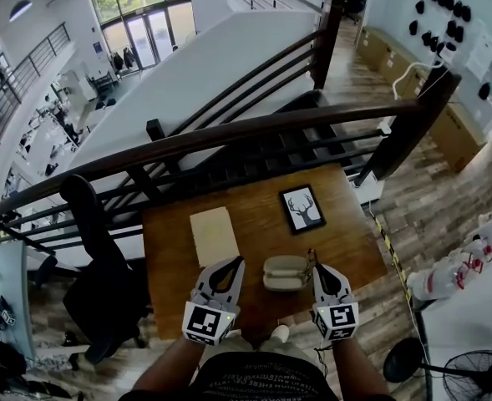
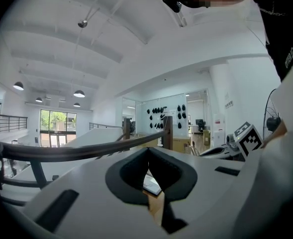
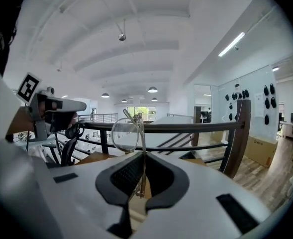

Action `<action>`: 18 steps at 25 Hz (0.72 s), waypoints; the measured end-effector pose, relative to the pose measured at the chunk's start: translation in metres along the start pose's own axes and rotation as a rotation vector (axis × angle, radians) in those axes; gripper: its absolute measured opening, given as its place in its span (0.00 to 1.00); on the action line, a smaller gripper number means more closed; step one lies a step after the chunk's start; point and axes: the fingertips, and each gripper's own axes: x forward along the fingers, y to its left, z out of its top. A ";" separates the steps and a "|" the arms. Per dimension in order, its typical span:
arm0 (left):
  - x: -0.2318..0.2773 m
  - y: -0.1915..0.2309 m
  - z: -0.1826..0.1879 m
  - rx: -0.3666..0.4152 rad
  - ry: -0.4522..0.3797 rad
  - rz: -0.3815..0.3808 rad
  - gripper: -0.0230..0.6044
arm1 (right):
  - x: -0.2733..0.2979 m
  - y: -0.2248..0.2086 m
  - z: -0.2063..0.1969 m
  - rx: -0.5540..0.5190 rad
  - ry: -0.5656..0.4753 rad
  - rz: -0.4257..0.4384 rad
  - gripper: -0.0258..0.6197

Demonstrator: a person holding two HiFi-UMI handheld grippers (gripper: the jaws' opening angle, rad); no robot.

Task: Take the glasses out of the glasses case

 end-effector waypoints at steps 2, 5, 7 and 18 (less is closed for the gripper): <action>-0.001 0.000 0.003 0.006 -0.001 -0.001 0.08 | -0.006 -0.001 0.015 -0.012 -0.031 -0.002 0.08; -0.002 0.000 0.007 0.012 -0.006 0.000 0.08 | -0.016 0.001 0.040 -0.038 -0.076 -0.001 0.08; -0.001 0.000 0.011 0.010 -0.013 0.000 0.08 | -0.022 0.001 0.060 -0.060 -0.105 0.001 0.08; -0.009 -0.005 0.038 0.030 -0.057 -0.001 0.08 | -0.057 0.003 0.129 -0.091 -0.225 0.007 0.08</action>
